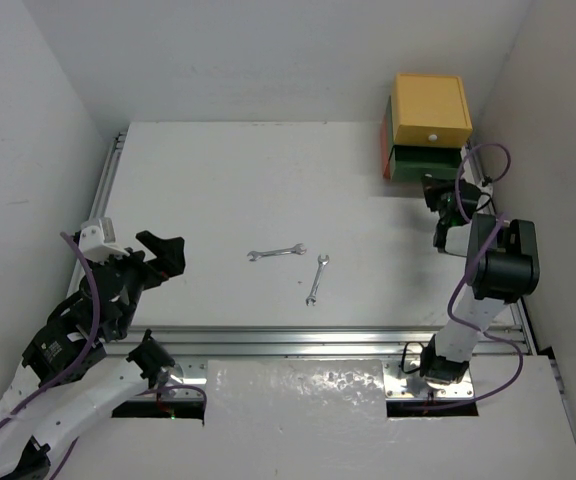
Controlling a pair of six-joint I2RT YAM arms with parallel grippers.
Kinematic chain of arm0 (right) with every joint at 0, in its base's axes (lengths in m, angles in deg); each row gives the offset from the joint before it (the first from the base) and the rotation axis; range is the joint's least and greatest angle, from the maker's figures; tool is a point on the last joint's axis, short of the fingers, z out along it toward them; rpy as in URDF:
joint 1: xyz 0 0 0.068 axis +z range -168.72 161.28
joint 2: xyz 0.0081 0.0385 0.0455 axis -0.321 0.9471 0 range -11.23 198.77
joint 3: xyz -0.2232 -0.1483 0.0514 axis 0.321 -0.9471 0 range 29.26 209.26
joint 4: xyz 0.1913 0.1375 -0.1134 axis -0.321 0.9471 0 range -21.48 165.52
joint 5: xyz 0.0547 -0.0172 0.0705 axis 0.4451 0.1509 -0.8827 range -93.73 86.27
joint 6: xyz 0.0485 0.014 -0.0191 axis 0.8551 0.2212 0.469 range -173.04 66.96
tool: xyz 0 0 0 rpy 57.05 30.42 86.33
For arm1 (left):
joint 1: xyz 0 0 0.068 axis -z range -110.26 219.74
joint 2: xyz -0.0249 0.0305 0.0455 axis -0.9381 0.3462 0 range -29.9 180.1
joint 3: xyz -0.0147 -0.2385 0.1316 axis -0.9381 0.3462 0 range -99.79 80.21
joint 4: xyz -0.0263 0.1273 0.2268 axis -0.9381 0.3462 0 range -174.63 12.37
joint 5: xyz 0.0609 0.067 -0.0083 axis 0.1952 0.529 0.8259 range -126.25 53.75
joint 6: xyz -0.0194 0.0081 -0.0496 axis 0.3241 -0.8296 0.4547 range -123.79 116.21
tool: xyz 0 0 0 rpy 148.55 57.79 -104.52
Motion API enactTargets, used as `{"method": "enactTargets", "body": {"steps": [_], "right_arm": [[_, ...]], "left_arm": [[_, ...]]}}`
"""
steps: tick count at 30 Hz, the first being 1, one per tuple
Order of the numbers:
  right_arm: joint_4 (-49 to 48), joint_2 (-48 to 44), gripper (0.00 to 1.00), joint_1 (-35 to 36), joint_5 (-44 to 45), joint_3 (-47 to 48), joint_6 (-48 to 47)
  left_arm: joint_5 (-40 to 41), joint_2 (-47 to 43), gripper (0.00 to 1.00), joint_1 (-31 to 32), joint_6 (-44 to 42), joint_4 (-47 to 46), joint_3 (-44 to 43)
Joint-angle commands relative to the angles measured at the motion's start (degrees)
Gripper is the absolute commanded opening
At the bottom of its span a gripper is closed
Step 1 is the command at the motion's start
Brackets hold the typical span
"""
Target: Sort the tools into containers
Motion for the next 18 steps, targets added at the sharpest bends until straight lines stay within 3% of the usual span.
{"method": "enactTargets", "body": {"steps": [1, 18], "right_arm": [[0.90, 1.71, 0.00, -0.39, -2.12, 5.73, -2.14], [11.28, 12.44, 0.00, -0.83, -7.04, 24.55, -9.00]], "left_arm": [[-0.57, -0.24, 1.00, -0.24, -1.13, -2.59, -0.03], [-0.40, 1.07, 1.00, -0.24, -1.22, -2.67, 0.05]]}}
